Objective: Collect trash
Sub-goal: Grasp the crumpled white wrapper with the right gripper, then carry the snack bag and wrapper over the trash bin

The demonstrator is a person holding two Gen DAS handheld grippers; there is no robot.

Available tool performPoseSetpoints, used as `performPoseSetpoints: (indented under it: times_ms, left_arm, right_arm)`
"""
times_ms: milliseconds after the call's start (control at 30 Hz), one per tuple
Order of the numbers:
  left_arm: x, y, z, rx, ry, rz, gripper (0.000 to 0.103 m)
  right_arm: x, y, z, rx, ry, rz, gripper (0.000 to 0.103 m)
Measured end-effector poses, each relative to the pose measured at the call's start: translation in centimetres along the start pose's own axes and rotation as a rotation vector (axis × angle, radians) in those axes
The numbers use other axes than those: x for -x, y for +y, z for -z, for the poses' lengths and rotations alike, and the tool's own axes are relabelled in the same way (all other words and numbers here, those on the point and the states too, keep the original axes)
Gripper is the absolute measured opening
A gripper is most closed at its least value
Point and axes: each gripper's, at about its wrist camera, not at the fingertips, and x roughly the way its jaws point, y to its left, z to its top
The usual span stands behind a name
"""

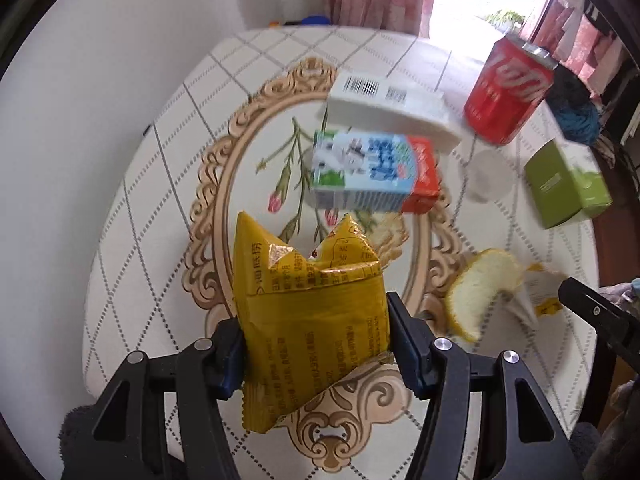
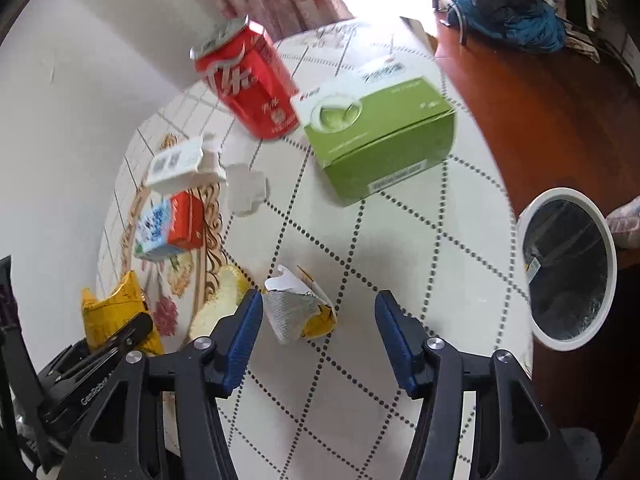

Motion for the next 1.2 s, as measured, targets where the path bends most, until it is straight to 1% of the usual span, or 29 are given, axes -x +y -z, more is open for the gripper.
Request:
performPoseSetpoints:
  times_ms: [67,100,133,167,200,367,567,733,833,1033,1133,1200]
  left_arm:
    - [-0.8,0.0,0.0,0.001,0.015,-0.005,0.057]
    - [-1.1,0.0,-0.1,0.003,0.019,-0.006,0.057]
    - [-1.3,0.1,-0.2,0.005,0.020,-0.004,0.057]
    - [-1.4,0.1,-0.3,0.008,0.020,-0.003,0.057]
    - [-1.4,0.2,-0.3,0.009,0.019,-0.003,0.057]
    - [-0.8,0.4,-0.3,0.004,0.006,-0.006,0.057]
    - [1.7,0.2,0.1,-0.029,-0.047,-0.028,0.057]
    - [5.2,-1.1,0.5,-0.060,-0.104,-0.012,0.057]
    - [7.6,-2.2,0.2,-0.080,-0.144,0.017,0.057]
    - [12.5,-6.1,-0.9,-0.144,-0.226,0.094,0.057]
    - [14.4,-9.3,-1.3,-0.187,-0.253,0.144,0.057]
    - [14.9,-11.5,-1.5,-0.216,-0.262,0.171,0.057]
  right_arm:
    - [-1.1,0.2,0.0,0.014,0.019,0.005,0.060]
    - [-1.6,0.3,0.0,0.016,0.023,0.008,0.054]
    - [-2.2,0.4,0.0,0.023,0.027,0.009,0.044]
    - [-2.5,0.6,-0.1,0.028,0.029,0.008,0.028]
    - [-2.9,0.8,-0.1,0.038,0.027,0.011,0.017]
    - [-2.4,1.9,0.7,0.101,-0.017,0.043,0.007]
    - [0.5,1.4,1.1,0.088,-0.085,0.086,0.007]
    - [3.7,0.4,1.3,0.078,-0.127,0.110,0.007]
    - [6.0,-0.6,1.2,0.055,-0.151,0.097,0.007]
    - [11.4,-3.4,1.0,0.012,-0.223,0.071,0.007]
    - [14.0,-5.9,0.8,-0.017,-0.258,0.074,0.007]
    - [15.3,-7.8,0.7,-0.041,-0.273,0.082,0.007]
